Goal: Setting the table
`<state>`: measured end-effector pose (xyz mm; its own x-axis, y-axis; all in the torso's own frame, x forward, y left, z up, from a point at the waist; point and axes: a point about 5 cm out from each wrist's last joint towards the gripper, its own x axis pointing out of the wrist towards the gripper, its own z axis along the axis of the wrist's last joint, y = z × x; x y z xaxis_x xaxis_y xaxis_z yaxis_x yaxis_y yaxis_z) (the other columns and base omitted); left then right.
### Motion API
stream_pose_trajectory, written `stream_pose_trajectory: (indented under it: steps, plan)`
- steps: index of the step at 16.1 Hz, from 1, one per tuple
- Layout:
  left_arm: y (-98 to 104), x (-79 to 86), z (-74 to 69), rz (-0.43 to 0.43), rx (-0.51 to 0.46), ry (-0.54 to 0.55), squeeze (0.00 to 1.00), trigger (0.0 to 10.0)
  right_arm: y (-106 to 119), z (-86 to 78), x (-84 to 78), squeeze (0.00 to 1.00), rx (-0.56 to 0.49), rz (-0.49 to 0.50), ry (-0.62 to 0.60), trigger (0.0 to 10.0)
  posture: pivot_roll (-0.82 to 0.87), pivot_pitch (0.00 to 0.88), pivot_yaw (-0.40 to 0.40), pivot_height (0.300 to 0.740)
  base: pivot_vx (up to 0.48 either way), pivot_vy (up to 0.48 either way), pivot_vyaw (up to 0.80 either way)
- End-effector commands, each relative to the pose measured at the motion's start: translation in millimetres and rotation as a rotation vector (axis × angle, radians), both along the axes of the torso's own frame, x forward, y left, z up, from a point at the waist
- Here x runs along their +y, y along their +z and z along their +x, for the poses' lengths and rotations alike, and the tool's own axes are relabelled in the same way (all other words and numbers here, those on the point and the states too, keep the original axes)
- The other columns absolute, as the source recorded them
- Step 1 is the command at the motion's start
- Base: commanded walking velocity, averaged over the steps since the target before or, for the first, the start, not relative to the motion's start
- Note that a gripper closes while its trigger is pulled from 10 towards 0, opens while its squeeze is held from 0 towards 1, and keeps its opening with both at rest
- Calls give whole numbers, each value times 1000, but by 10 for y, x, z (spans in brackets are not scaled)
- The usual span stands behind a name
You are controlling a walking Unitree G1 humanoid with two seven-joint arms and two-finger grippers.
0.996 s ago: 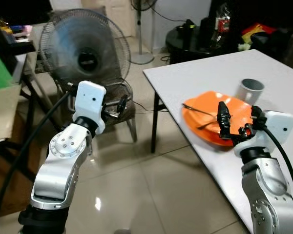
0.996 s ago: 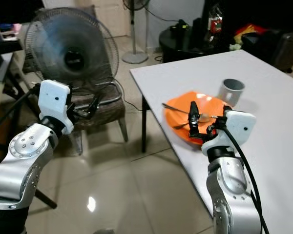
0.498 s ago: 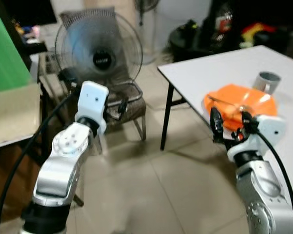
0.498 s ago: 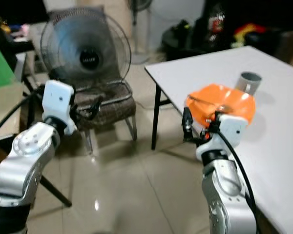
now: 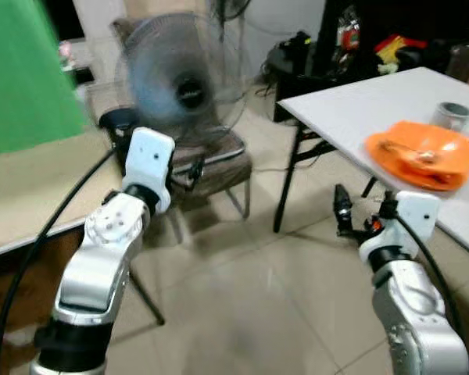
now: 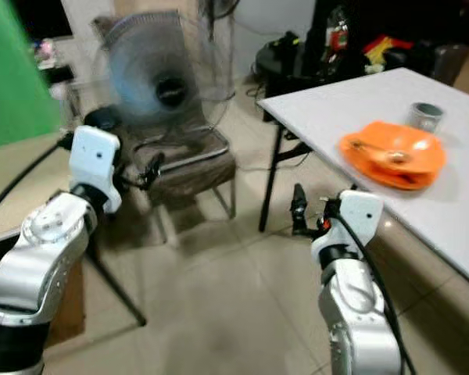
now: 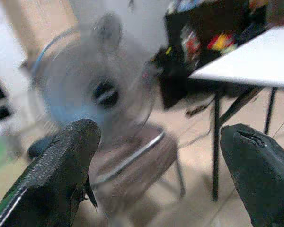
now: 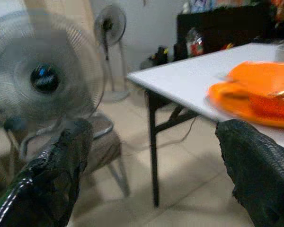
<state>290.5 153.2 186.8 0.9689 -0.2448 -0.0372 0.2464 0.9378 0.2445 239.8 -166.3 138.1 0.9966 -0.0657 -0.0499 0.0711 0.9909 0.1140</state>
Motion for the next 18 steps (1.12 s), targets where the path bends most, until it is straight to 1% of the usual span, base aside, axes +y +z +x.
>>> stream_pose_trajectory:
  steps: [1, 9, 14, 15, 16, 17, 18]
  plan:
    - [6, 42, 14, 3, 3, 18, 0, 10000, 43, 35, 40, 0, -13, -9, 21, 10000, 92, 0, 19, 740, 0, 480, 0]
    - [12, 69, 10, 13, -4, 22, 0, 10000, 32, 59, 132, 0, -33, -30, 95, 10000, 109, 0, 6, 740, 0, 465, 0]
    - [20, 65, 25, 14, -9, 25, 0, 10000, 26, 74, 147, 0, -37, -34, 113, 10000, 105, 0, 8, 740, 0, 435, 0]
    - [20, 67, 34, 30, -11, 29, 0, 10000, 27, 76, 150, 0, -38, -37, 118, 10000, 103, 0, 10, 740, 0, 0, 0]
    - [24, 74, 48, 46, -15, 34, 0, 10000, 29, 79, 154, 0, -39, -36, 123, 10000, 102, 0, 11, 740, 0, 0, 800]
    - [33, 82, 59, 37, -19, 41, 0, 10000, 32, 82, 160, 0, -41, -38, 130, 10000, 100, 0, 14, 740, 0, 0, 800]
    - [39, 89, 65, 33, -20, 43, 0, 10000, 36, 86, 171, 0, -44, -42, 138, 10000, 99, 0, 15, 740, 0, -480, 800]
